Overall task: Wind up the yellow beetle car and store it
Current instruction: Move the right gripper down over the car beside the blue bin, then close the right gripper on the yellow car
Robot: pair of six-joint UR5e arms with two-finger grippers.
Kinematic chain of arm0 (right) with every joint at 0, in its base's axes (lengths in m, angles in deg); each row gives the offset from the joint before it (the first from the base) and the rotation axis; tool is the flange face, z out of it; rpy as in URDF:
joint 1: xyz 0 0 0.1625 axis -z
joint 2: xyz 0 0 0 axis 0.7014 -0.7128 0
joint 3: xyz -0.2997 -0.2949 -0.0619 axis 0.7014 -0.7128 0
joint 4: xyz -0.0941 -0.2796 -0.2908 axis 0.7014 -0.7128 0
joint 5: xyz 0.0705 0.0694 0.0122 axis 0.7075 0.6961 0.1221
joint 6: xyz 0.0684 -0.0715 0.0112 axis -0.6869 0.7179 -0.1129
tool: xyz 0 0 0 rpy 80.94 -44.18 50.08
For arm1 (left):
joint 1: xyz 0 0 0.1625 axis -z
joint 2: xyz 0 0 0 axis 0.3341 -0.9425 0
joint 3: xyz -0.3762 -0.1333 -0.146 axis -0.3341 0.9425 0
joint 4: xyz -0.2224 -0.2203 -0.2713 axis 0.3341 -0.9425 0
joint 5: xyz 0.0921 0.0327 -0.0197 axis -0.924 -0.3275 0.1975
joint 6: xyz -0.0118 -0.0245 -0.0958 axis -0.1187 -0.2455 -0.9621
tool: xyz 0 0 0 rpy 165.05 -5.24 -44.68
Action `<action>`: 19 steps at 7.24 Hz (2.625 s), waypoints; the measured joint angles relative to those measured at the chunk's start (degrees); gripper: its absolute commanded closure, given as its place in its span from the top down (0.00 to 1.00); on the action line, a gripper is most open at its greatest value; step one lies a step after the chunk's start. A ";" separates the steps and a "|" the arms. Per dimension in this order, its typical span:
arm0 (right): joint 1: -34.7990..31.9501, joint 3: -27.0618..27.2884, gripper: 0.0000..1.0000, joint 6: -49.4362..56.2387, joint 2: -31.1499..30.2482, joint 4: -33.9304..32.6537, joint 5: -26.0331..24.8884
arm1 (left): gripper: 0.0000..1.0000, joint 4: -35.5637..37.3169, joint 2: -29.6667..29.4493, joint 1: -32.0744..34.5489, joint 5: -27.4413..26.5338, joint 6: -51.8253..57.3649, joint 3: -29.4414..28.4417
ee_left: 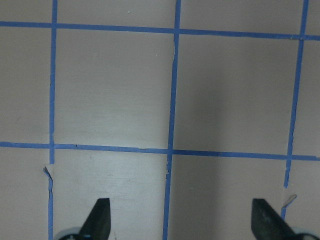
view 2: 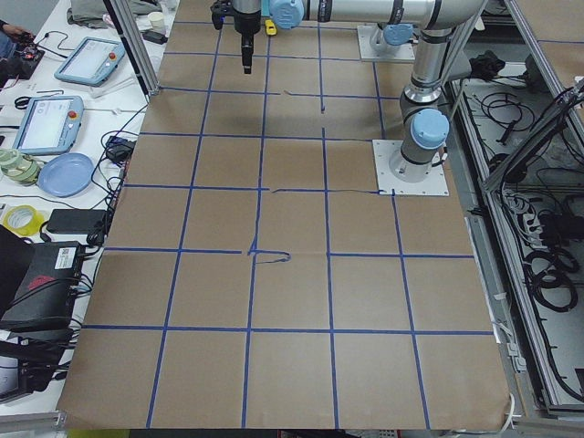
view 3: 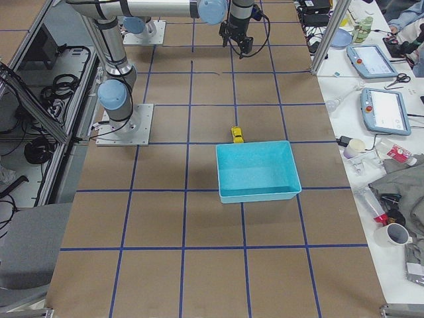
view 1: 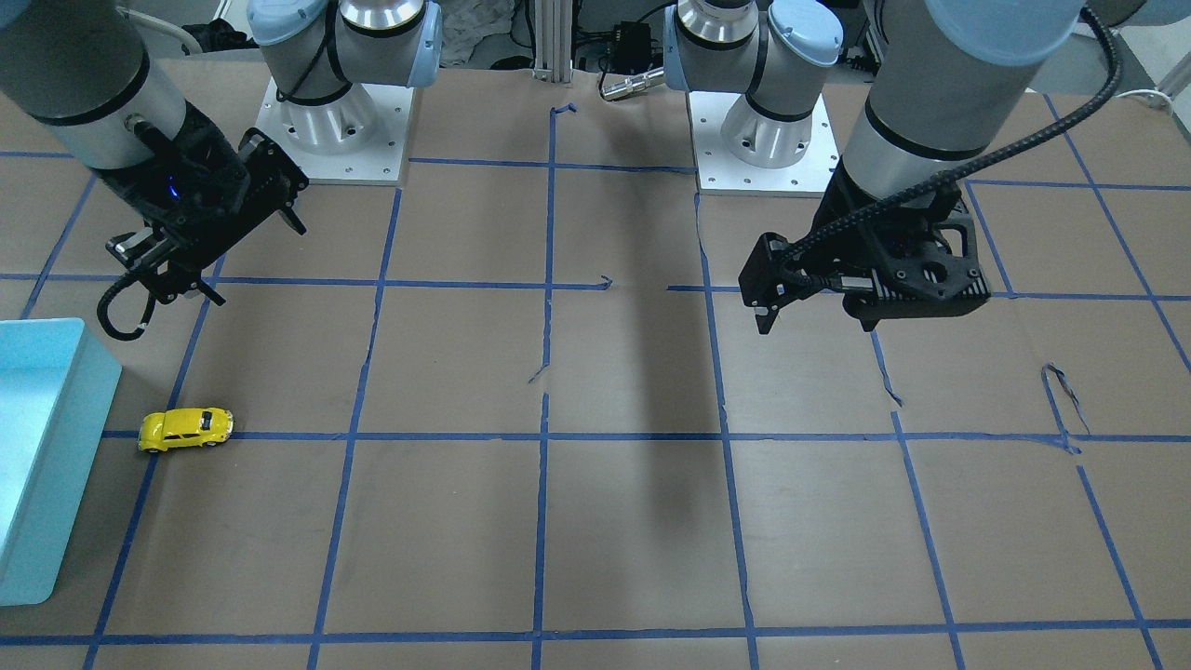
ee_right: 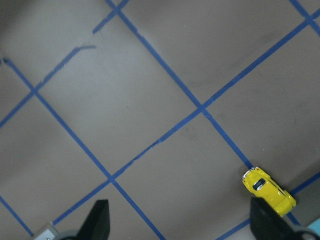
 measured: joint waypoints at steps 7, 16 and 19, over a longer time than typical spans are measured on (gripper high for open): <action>13.27 10.25 1.00 43.97 7.53 -18.75 -2.93 | 1.00 -1.21 4.68 -3.20 -0.45 4.92 7.92; 14.45 26.54 1.00 56.18 14.07 -49.60 -6.02 | 1.00 -1.99 8.07 -4.27 1.88 4.84 10.50; 15.89 27.12 0.55 56.02 15.17 -49.29 -5.57 | 1.00 -2.08 8.07 -4.50 1.81 5.03 10.52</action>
